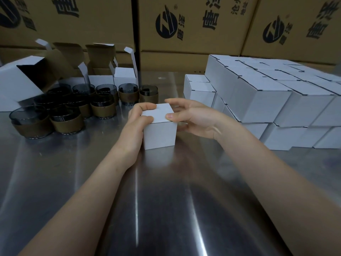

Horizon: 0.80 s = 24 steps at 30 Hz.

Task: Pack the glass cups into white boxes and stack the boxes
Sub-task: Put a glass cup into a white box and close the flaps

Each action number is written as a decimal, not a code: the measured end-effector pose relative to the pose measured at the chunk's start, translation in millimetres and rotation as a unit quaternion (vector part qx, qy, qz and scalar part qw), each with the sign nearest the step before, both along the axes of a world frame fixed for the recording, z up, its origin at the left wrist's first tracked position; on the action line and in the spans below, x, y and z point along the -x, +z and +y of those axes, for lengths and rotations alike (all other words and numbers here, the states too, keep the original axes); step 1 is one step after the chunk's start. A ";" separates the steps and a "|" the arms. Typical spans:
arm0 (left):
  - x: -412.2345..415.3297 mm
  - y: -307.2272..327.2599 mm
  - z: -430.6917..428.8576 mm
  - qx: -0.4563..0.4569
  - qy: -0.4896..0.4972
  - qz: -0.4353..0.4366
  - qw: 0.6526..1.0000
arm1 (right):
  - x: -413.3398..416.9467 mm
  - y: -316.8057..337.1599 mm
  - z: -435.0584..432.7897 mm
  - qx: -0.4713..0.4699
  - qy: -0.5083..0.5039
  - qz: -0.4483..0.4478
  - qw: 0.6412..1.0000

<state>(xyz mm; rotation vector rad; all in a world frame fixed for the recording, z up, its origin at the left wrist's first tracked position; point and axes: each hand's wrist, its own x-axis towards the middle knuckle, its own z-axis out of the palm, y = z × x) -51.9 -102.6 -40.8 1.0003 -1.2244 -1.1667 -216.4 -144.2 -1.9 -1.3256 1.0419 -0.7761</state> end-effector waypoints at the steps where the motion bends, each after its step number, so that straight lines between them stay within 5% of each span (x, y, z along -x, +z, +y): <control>1: -0.1 -0.8 -0.5 0.003 0.000 0.002 1.000 | 0.2 0.0 0.8 0.010 0.002 0.010 1.000; 5: -0.4 -8.8 -4.1 0.028 0.013 0.012 0.999 | -1.1 -3.4 5.0 0.137 -0.024 0.089 0.986; 11: 0.0 -13.7 -8.3 0.043 0.034 0.008 0.998 | -14.6 -11.7 15.0 0.438 -0.040 0.262 0.859; 17: 3.4 -16.8 -7.6 0.058 0.062 -0.047 0.995 | -18.7 -17.4 16.9 0.536 -0.038 0.402 0.741; 24: 5.9 -17.1 -3.4 0.093 0.113 -0.149 0.978 | -20.1 -15.8 12.3 0.535 -0.104 0.477 0.690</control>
